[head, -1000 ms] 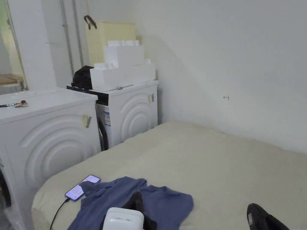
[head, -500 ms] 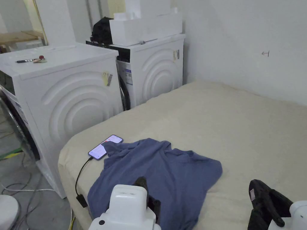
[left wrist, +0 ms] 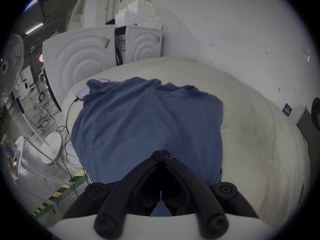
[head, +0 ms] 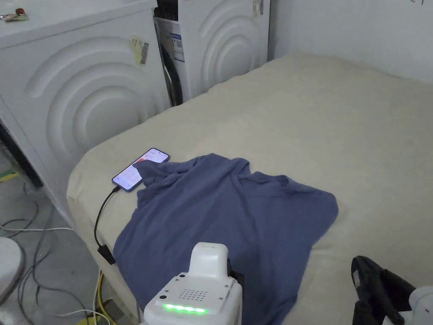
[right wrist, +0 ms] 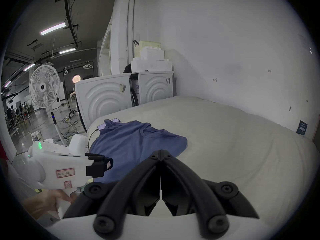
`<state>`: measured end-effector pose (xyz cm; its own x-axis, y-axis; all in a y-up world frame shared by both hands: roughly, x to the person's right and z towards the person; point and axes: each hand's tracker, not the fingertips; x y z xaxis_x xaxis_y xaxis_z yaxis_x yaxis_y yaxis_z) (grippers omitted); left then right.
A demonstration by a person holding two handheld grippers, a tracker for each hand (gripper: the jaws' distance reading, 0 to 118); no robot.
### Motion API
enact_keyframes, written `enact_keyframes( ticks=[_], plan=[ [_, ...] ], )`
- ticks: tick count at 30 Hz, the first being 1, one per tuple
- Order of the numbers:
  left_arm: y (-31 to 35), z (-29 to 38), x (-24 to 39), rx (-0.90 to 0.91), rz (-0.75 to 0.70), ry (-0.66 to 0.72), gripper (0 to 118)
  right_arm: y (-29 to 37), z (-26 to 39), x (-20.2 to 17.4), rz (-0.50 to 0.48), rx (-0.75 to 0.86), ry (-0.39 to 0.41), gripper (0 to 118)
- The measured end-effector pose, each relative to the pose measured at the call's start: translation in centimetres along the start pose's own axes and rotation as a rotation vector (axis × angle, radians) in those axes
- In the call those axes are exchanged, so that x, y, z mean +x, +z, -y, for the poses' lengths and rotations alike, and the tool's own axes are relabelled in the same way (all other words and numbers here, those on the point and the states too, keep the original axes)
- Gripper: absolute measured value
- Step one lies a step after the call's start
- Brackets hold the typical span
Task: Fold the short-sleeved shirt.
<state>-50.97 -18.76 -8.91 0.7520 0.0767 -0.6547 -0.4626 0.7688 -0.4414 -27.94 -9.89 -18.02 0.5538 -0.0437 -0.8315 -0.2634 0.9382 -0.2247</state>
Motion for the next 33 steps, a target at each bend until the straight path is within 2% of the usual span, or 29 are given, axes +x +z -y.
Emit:
enact_keyframes(
  ticks=[2, 6, 7, 9, 10, 11, 17, 20, 23, 25, 28, 30, 31, 32, 33],
  plan=[
    [-0.8, -0.4, 0.4, -0.044, 0.037, -0.002, 0, -0.3, 0.4, 0.3, 0.008, -0.017, 0.0, 3],
    [-3.0, -0.9, 1.2, -0.105, 0.024, -0.019, 0, -0.5, 0.8, 0.8, 0.023, -0.043, -0.011, 3],
    [-3.4, -1.0, 1.4, -0.106, 0.026, -0.017, 12, -0.4, 0.9, 0.9, 0.026, -0.045, -0.014, 3],
    [-3.7, -1.2, 1.8, -0.151, 0.026, -0.019, 78, -0.1, 0.9, 1.1, 0.032, -0.044, -0.011, 3],
    [-3.8, -1.3, 1.9, -0.159, 0.036, -0.025, 99, 0.0, 0.8, 1.0, 0.037, -0.044, -0.004, 3],
    [-4.0, -1.3, 2.0, -0.163, 0.051, -0.02, 106, 0.1, 0.8, 1.1, 0.043, -0.044, 0.003, 3],
    [-3.3, -2.1, 3.8, -0.152, 0.125, -0.028, 107, 0.4, 0.6, 1.4, 0.058, -0.046, 0.0, 3],
    [-2.9, -2.5, 5.5, -0.157, 0.167, -0.094, 107, 0.7, 0.9, 1.4, 0.063, -0.048, 0.01, 3],
    [-5.0, -1.8, 7.1, -0.231, 0.103, -0.186, 106, 0.7, 1.0, 1.5, 0.068, -0.057, 0.022, 3],
    [-6.6, -1.0, 7.1, -0.28, 0.106, -0.179, 93, 0.8, 1.1, 1.8, 0.069, -0.061, 0.016, 3],
    [-6.3, -0.6, 7.2, -0.242, 0.09, -0.179, 90, 0.7, 1.1, 2.1, 0.077, -0.064, 0.014, 3],
    [-6.3, -0.5, 6.9, -0.239, 0.081, -0.175, 75, 0.6, 1.1, 2.4, 0.08, -0.065, 0.01, 3],
    [-6.2, -0.4, 6.6, -0.227, 0.072, -0.155, 59, 0.5, 1.1, 2.5, 0.083, -0.068, 0.003, 3],
    [-6.1, -0.7, 6.2, -0.212, 0.064, -0.134, 8, 0.5, 1.0, 2.7, 0.08, -0.07, -0.004, 3],
    [-5.9, -1.0, 5.8, -0.199, 0.03, -0.125, 4, 0.5, 1.1, 2.7, 0.08, -0.07, -0.011, 3]
  ],
)
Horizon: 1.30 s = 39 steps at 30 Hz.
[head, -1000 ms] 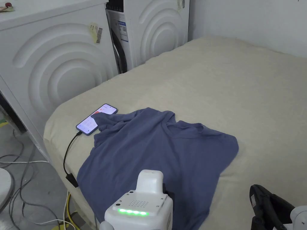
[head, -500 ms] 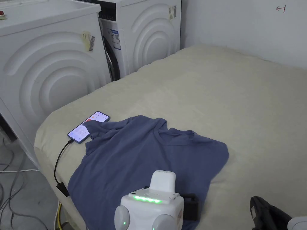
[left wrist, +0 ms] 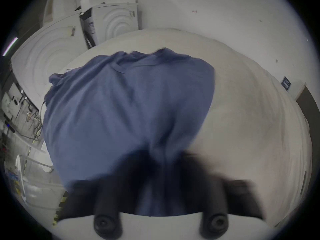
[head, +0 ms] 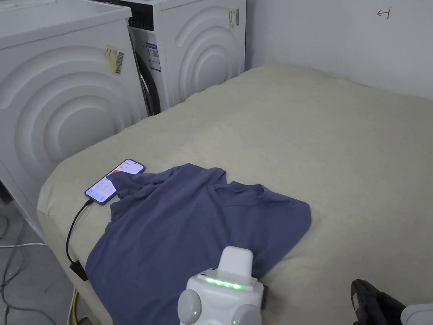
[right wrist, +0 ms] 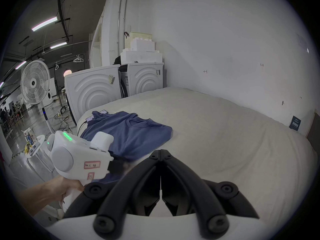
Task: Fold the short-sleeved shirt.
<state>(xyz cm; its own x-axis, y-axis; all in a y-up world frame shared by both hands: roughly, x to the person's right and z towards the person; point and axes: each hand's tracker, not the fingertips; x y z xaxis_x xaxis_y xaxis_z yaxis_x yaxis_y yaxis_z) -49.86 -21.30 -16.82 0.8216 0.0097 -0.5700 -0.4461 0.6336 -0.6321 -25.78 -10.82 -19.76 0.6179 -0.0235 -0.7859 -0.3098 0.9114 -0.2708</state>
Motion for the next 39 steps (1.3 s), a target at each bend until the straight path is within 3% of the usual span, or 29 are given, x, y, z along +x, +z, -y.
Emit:
enact_keyframes(
  ticks=[1, 2, 6, 8, 17, 25, 29, 39],
  plan=[
    [-0.2, -0.2, -0.5, 0.0, -0.046, 0.031, 4, 0.0, 0.0, 0.0, 0.002, 0.0, -0.003, 3],
    [-0.6, -0.4, -1.5, -0.03, 0.06, 0.109, 4, 0.1, 0.0, 0.0, 0.002, 0.0, -0.003, 3],
    [-3.0, -0.3, -5.4, -0.032, 0.082, 0.1, 4, 0.4, -0.1, -0.2, 0.01, 0.005, 0.01, 3],
    [-1.6, -0.4, -2.7, -0.024, 0.071, 0.092, 3, 0.6, -0.2, -0.2, 0.007, 0.002, 0.011, 3],
    [4.3, -2.0, -1.8, 0.063, 0.034, 0.123, 3, 3.0, -0.9, 0.6, 0.04, 0.028, 0.001, 3],
    [14.6, -7.4, -1.4, 0.257, 0.042, 0.045, 3, 8.3, -2.7, 1.8, 0.077, 0.112, -0.002, 3],
    [21.3, -11.4, 0.8, 0.385, 0.052, -0.058, 3, 11.9, -3.6, 2.7, 0.115, 0.169, -0.011, 3],
    [36.1, -16.2, 13.2, 0.665, 0.243, -0.233, 3, 22.2, -4.3, 7.7, 0.298, 0.278, -0.063, 3]
  ],
)
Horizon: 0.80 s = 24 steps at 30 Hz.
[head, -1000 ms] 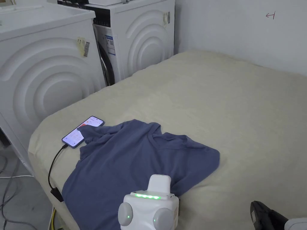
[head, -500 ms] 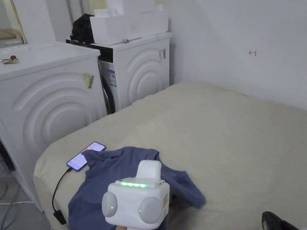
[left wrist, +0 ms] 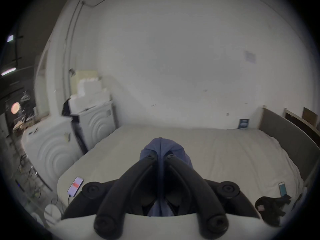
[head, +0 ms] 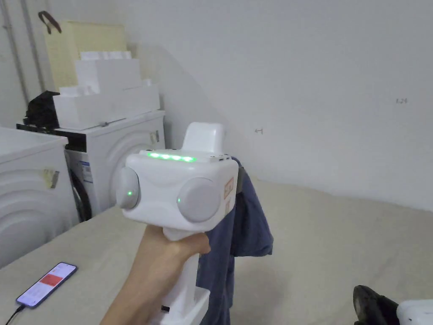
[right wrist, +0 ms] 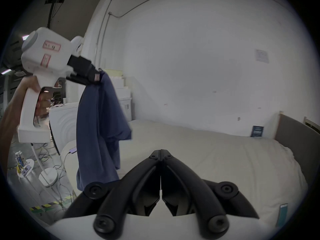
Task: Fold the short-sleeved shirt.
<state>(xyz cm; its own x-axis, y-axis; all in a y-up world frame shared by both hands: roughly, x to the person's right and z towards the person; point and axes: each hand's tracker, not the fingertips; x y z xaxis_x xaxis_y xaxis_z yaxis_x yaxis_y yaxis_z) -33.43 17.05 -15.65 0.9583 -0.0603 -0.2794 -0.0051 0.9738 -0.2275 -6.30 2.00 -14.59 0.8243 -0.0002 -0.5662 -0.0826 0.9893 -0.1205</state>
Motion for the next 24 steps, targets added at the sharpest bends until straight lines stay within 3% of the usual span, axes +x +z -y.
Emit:
enact_keyframes(
  ticks=[8, 11, 16, 20, 24],
  plan=[
    [-0.7, -2.3, 14.6, 0.04, 0.3, -0.088, 3, 7.4, 0.0, 7.5, 0.246, 0.021, -0.004, 3],
    [-1.6, -0.9, 19.3, -0.003, 0.429, -0.042, 3, 9.7, 0.7, 10.2, 0.335, 0.0, -0.008, 3],
    [-4.0, 5.9, 27.2, -0.142, 0.55, -0.119, 3, 12.2, 2.6, 13.5, 0.409, -0.046, -0.046, 3],
    [-6.9, 12.9, 31.2, -0.352, 0.652, -0.034, 3, 12.4, 4.4, 14.8, 0.441, -0.094, -0.061, 3],
    [-8.8, 19.8, 34.7, -0.465, 0.631, -0.167, 3, 12.0, 6.1, 15.3, 0.452, -0.139, -0.056, 3]
  ],
)
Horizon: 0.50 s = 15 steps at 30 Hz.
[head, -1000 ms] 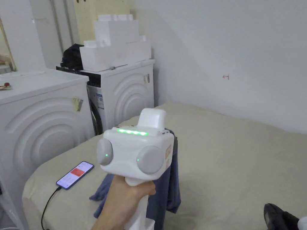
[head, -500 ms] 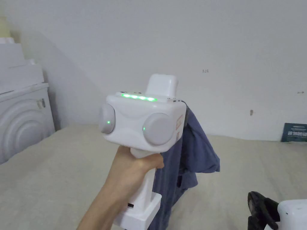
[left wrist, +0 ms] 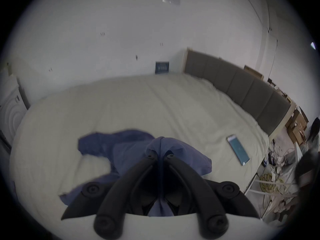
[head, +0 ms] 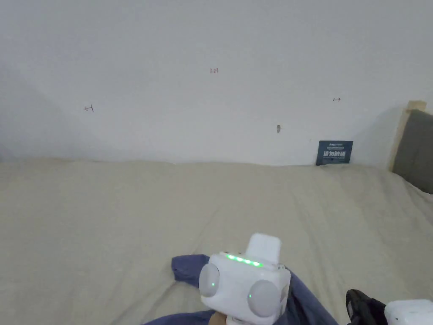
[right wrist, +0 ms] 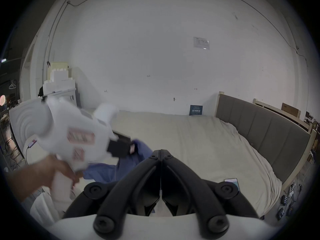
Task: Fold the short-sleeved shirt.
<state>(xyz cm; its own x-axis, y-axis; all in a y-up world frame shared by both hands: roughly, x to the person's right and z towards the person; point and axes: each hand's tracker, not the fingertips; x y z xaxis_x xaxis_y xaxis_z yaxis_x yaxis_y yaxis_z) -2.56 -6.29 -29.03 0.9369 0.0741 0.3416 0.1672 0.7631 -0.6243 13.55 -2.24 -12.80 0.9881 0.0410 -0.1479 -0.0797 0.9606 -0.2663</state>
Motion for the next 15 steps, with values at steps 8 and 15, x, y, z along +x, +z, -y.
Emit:
enact_keyframes(
  ticks=[8, 15],
  plan=[
    [-6.9, 6.2, 0.3, -0.142, -0.002, 0.055, 24, -1.7, 1.5, 0.3, -0.007, -0.062, -0.008, 3],
    [-4.9, 6.0, -1.0, -0.143, 0.061, 0.119, 108, -2.3, 1.0, -0.2, -0.023, -0.066, -0.025, 3]
  ],
)
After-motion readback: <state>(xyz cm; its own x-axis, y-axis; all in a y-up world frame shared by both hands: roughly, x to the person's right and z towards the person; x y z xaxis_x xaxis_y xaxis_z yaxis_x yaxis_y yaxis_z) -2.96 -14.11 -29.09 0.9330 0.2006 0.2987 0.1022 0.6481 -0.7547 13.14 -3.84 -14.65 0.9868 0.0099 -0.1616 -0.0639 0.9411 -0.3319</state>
